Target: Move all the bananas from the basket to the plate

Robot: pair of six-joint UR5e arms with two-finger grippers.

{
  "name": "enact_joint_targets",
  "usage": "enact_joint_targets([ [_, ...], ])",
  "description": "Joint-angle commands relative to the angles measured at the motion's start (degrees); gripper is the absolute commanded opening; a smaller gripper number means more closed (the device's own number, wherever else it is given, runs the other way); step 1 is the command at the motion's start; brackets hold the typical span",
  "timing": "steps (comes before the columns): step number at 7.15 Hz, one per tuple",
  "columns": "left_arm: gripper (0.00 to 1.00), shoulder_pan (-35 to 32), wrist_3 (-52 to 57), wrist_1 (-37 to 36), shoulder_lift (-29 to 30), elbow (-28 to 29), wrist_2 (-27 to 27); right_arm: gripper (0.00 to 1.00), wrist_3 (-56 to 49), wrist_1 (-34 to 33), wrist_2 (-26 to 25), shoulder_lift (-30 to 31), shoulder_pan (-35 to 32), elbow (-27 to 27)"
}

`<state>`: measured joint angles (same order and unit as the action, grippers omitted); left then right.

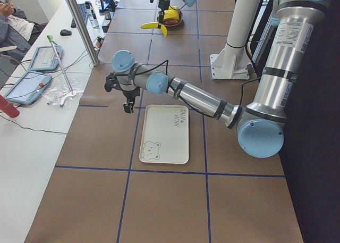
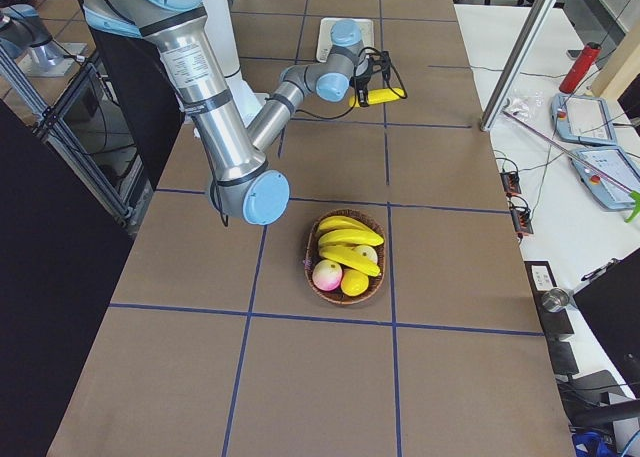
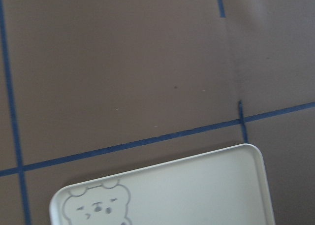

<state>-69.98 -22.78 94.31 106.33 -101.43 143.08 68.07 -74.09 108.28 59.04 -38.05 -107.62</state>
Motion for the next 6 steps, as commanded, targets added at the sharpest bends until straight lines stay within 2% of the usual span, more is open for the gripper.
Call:
enact_joint_targets([
  [1,1.0,7.37,-15.99,5.78,6.05,0.79,0.01,0.02,2.41,-0.26,-8.05,-5.32,5.78,2.31],
  [3,1.0,10.63,-32.26,11.56,11.95,2.63,-0.08,0.01,4.68,-0.26,-10.1,-9.97,8.07,6.08],
  [5,1.0,13.01,-48.33,25.76,13.2,5.01,-0.69,0.0,10.37,-0.26,-12.13,-12.89,9.4,8.03],
  [6,1.0,15.11,-54.85,30.36,13.46,5.01,-4.09,0.0,10.67,-0.26,-12.22,-13.85,9.58,8.47],
])
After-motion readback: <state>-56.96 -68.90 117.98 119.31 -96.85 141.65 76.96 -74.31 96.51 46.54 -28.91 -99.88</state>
